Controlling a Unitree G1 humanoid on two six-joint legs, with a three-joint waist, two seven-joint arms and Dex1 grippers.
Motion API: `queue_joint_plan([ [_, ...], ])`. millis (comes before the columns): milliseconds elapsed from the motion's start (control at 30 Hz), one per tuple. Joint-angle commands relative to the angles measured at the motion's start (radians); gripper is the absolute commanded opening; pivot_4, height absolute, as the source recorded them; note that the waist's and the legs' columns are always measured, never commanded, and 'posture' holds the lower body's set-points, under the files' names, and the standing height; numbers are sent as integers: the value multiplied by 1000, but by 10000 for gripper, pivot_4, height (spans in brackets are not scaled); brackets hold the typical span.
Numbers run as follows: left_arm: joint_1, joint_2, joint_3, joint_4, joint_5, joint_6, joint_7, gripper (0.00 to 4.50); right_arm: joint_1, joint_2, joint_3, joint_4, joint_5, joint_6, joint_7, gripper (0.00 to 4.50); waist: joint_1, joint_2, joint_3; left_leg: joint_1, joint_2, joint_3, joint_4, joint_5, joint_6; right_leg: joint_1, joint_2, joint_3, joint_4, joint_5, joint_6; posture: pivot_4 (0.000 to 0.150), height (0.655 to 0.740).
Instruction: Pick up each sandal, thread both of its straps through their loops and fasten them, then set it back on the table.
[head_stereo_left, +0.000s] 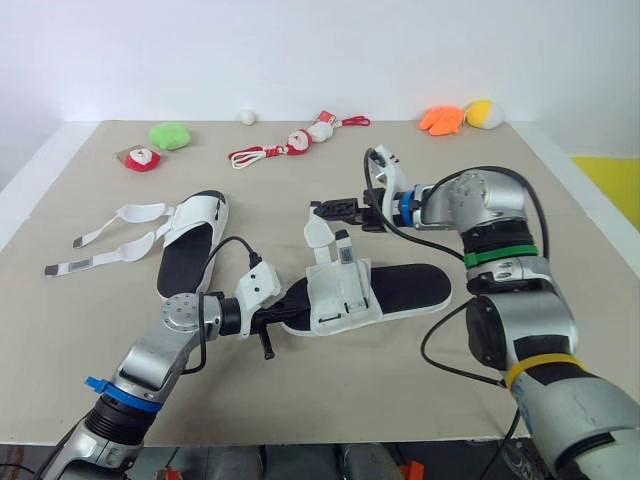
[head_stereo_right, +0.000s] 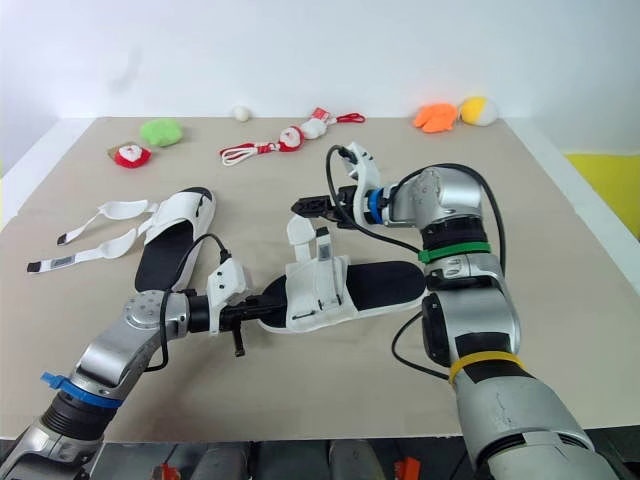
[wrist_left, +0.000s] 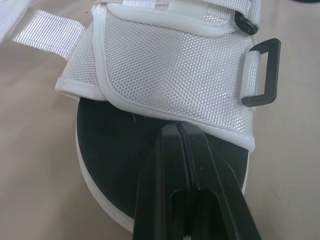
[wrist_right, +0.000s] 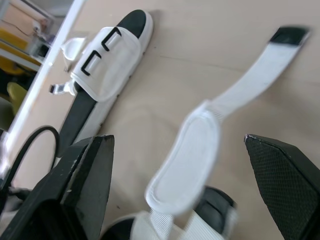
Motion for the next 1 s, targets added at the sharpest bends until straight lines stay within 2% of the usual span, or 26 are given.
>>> queue_joint_plan([
  [33,16,5,-31,36,29,22,10,0,-51,25,-54,90,-13,-41,-43,44638,0,0,0,0,0,0,0,0,0,0,0,0,0,0,0,1500,7400],
  [167,23,7,-29,31,30,22,14,0,-64,55,-76,169,-34,-112,-72,44638,-1,0,0,-1,-1,0,0,0,0,0,0,0,0,0,0,1500,7400],
  [567,33,4,-27,20,28,28,20,0,-122,137,-304,382,5,-317,-248,44638,-21,0,0,-1,-1,-1,0,0,0,0,0,0,0,0,1,1500,7400],
  [1000,35,5,-27,13,30,31,23,0,-131,167,-292,414,-48,-315,-187,44638,-25,0,0,-1,-1,-2,-1,0,0,0,0,0,0,1,2,1500,7400],
])
